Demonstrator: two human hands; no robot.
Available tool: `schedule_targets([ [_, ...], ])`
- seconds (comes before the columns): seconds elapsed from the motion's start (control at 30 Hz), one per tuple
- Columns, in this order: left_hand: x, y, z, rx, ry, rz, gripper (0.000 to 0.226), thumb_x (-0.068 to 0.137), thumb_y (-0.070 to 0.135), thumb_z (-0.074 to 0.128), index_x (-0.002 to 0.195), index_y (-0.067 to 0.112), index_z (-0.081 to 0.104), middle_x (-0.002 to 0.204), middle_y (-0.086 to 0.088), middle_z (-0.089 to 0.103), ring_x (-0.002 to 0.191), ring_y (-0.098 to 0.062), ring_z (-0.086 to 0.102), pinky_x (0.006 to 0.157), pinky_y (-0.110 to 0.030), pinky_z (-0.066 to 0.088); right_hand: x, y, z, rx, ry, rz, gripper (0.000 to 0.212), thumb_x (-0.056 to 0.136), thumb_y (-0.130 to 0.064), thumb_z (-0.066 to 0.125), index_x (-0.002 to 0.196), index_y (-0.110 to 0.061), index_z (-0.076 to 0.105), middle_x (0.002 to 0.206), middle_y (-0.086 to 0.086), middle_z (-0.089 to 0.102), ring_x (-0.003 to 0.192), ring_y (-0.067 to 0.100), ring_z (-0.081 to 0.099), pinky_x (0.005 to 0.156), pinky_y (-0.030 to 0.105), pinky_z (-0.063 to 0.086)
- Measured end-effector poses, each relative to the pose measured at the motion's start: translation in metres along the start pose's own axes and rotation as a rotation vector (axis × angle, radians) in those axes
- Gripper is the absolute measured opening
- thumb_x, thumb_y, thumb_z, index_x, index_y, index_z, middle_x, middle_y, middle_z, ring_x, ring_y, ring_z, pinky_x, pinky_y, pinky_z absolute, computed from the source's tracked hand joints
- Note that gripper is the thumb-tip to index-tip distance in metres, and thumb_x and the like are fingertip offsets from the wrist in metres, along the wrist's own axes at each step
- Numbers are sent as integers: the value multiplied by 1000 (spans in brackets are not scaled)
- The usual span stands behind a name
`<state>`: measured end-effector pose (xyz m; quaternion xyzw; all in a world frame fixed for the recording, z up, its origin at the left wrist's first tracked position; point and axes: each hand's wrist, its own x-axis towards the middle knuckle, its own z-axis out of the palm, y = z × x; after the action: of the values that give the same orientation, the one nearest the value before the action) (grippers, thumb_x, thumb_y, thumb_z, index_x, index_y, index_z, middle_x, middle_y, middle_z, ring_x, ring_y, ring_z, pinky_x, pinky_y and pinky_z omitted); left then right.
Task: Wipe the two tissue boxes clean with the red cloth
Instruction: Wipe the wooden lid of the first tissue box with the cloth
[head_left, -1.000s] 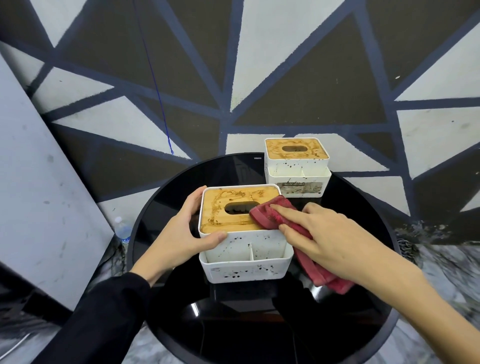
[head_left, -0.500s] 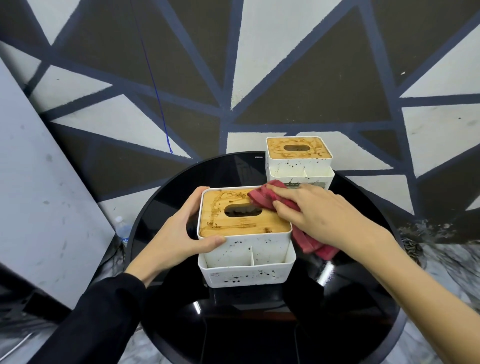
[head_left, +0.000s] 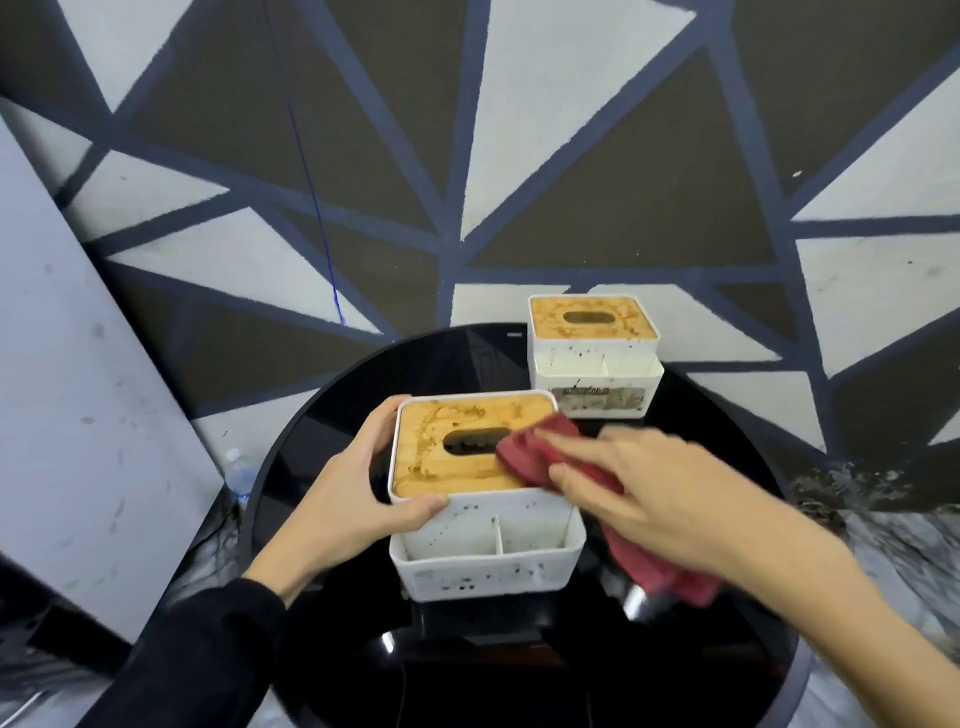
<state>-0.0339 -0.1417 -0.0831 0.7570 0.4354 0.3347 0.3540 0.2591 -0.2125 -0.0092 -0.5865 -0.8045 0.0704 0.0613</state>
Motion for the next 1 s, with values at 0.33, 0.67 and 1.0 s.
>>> schedule_targets([
  [0.33, 1, 1, -1, 9, -16, 10, 96, 69, 57, 84, 152, 50, 35, 143, 25, 62, 131, -1, 61, 111, -36, 46, -13, 1, 2, 6, 0, 14, 65, 91, -72, 14, 153, -59, 30, 99, -13, 51, 95, 13, 60, 83, 33, 50],
  [0.67, 4, 2, -6, -23, -63, 7, 94, 71, 51, 86, 151, 44, 39, 144, 19, 63, 136, -4, 58, 108, -25, 44, 33, 13, -2, -60, 41, 48, 48, 104, -62, 31, 152, -57, 37, 125, -11, 65, 116, 24, 62, 76, 36, 40],
  [1.0, -1, 4, 4, -6, 36, 14, 89, 66, 58, 83, 143, 57, 38, 139, 28, 64, 129, 2, 61, 103, -24, 45, 36, 13, -2, -23, 62, 43, 48, 106, -57, 33, 154, -53, 36, 127, -3, 65, 118, 26, 61, 84, 39, 47],
])
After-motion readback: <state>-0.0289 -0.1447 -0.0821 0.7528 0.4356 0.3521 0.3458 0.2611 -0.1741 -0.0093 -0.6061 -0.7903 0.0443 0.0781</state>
